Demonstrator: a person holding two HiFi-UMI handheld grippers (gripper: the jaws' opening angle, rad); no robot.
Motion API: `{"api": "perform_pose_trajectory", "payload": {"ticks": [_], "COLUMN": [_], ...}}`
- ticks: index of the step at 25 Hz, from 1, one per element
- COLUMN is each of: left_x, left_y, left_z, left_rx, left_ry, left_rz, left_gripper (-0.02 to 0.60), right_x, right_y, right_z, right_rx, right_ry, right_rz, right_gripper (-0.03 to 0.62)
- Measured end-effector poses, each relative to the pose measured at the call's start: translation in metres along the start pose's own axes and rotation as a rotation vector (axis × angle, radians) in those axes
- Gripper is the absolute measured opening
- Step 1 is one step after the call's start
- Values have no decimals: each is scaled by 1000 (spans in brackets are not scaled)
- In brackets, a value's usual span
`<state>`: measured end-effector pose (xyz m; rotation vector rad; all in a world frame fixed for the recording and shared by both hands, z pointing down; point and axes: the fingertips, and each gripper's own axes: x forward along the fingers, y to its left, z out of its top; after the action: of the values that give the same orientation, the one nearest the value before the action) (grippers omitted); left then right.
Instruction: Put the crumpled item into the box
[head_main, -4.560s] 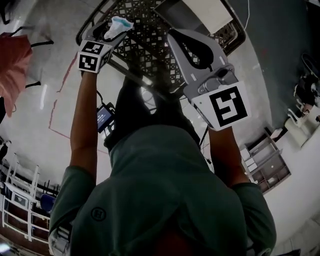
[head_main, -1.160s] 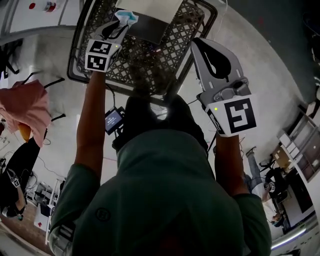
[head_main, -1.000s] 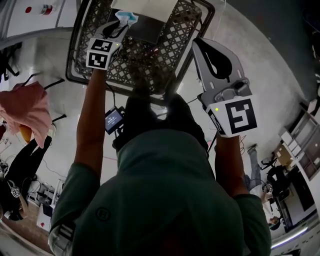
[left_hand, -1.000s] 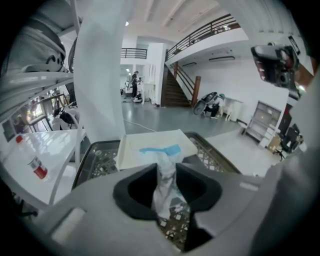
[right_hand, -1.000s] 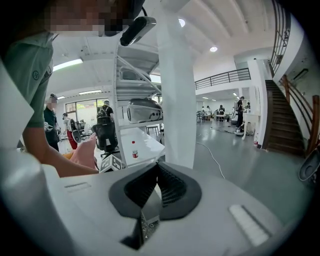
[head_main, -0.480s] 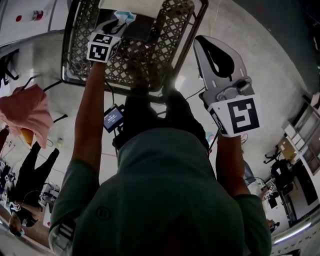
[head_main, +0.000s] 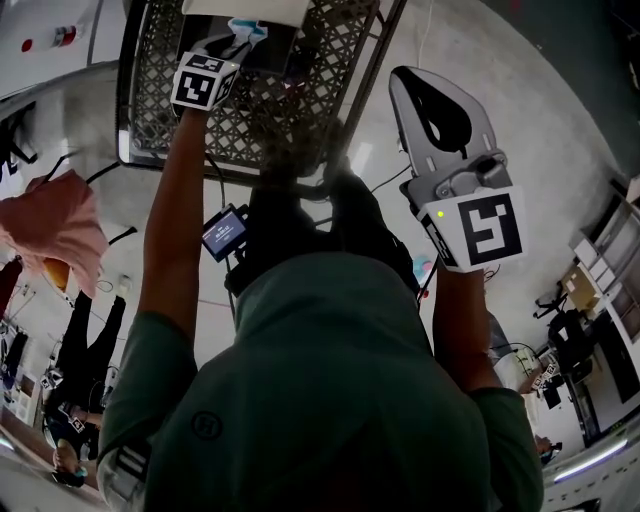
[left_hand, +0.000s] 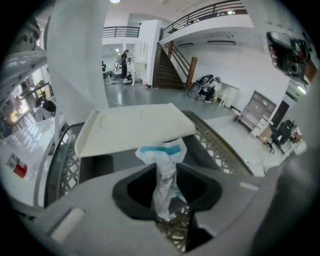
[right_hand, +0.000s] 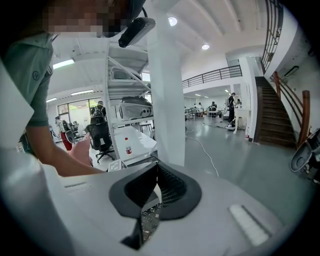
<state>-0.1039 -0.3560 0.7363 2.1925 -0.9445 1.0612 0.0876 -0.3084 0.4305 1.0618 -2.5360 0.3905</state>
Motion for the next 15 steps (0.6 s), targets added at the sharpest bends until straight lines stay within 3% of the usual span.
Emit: {"api": "perform_pose_trajectory", "payload": {"ticks": [15], "left_x": [3], "left_y": [-5], "left_z": [1], "left_rx": [19], "left_ry": [78], "left_rz": [-2], "left_gripper": [143], "right_x": [-33], "right_y": [7], "right_z": [5], "right_rx": [-3], "right_ry": [-3], "right_rz": [-11], "right_gripper": [8]}}
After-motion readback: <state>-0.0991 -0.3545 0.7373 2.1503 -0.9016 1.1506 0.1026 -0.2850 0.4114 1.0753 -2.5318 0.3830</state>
